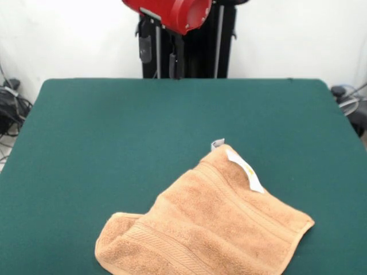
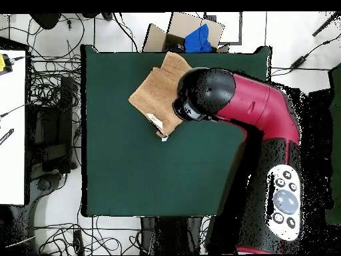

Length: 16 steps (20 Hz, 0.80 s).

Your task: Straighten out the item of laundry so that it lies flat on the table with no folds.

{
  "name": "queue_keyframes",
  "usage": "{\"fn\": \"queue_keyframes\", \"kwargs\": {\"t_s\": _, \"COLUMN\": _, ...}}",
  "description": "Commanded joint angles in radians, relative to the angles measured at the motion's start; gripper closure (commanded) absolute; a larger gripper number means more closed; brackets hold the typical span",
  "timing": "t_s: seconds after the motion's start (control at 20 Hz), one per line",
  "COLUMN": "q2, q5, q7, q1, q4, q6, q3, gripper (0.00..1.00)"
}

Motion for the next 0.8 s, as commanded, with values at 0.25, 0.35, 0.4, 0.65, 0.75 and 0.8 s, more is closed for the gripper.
{"fn": "queue_keyframes", "kwargs": {"t_s": 0.25, "q2": 0.004, "q5": -0.036, "q7": -0.007, "q1": 0.045, "q4": 0.111, "q6": 0.006, "q3": 0.067, "gripper": 0.00}}
{"fn": "queue_keyframes", "kwargs": {"t_s": 0.35, "q2": 0.007, "q5": -0.037, "q7": 0.000, "q1": 0.052, "q4": 0.108, "q6": 0.004, "q3": 0.065, "gripper": 0.00}}
{"fn": "queue_keyframes", "kwargs": {"t_s": 0.4, "q2": 0.009, "q5": -0.037, "q7": 0.001, "q1": 0.054, "q4": 0.107, "q6": 0.003, "q3": 0.065, "gripper": 0.00}}
{"fn": "queue_keyframes", "kwargs": {"t_s": 0.65, "q2": 0.028, "q5": -0.040, "q7": 0.017, "q1": 0.069, "q4": 0.090, "q6": 0.001, "q3": 0.062, "gripper": 0.00}}
{"fn": "queue_keyframes", "kwargs": {"t_s": 0.75, "q2": 0.039, "q5": -0.039, "q7": 0.026, "q1": 0.075, "q4": 0.076, "q6": 0.007, "q3": 0.063, "gripper": 0.00}}
{"fn": "queue_keyframes", "kwargs": {"t_s": 0.8, "q2": 0.045, "q5": -0.041, "q7": 0.032, "q1": 0.080, "q4": 0.065, "q6": 0.012, "q3": 0.061, "gripper": 0.00}}
